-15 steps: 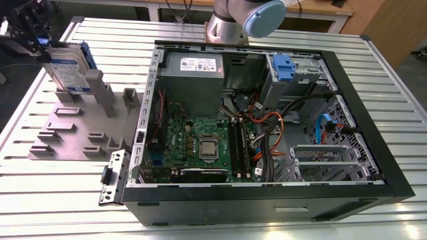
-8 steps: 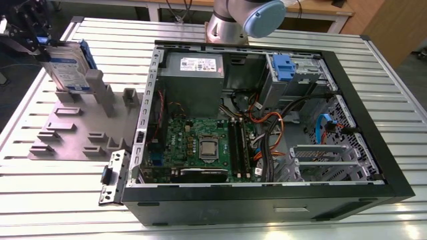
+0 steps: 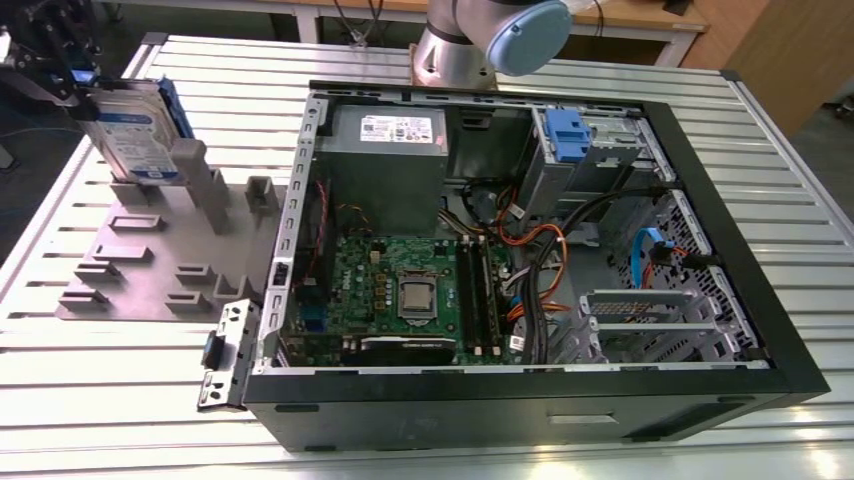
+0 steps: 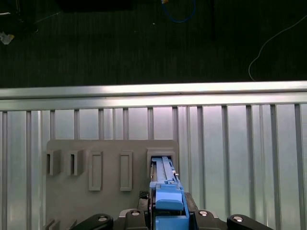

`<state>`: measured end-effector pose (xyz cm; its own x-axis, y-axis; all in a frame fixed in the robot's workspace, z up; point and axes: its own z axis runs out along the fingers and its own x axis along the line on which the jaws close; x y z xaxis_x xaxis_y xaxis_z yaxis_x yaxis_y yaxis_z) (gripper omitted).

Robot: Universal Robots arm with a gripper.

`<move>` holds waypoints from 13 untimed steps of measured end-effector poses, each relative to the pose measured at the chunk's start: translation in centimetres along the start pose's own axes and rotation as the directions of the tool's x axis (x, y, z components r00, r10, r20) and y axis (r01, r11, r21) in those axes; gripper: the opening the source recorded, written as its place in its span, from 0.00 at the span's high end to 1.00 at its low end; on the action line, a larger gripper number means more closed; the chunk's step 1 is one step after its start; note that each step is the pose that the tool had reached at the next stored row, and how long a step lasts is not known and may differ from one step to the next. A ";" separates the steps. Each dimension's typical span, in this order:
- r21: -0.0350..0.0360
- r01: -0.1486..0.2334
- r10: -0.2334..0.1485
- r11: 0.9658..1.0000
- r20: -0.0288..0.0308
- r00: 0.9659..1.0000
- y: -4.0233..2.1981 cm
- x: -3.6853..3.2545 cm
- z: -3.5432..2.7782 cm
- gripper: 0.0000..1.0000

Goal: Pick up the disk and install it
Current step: 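Pick up the disk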

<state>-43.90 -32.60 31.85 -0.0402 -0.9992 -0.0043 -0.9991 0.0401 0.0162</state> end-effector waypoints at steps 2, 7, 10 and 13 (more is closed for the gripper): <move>0.000 0.000 0.000 1.000 0.000 1.000 0.00 0.00 -0.11 0.63; 0.000 0.000 0.000 1.000 0.000 1.000 0.01 0.00 -0.41 0.63; 0.000 0.000 0.000 1.000 0.000 1.000 0.01 0.00 -0.60 0.63; 0.000 0.000 0.000 1.000 0.000 1.000 0.01 0.00 -0.81 0.63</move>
<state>-43.90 -32.61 32.65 -0.0401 -0.9992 -0.0043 -0.9991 0.0401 0.0162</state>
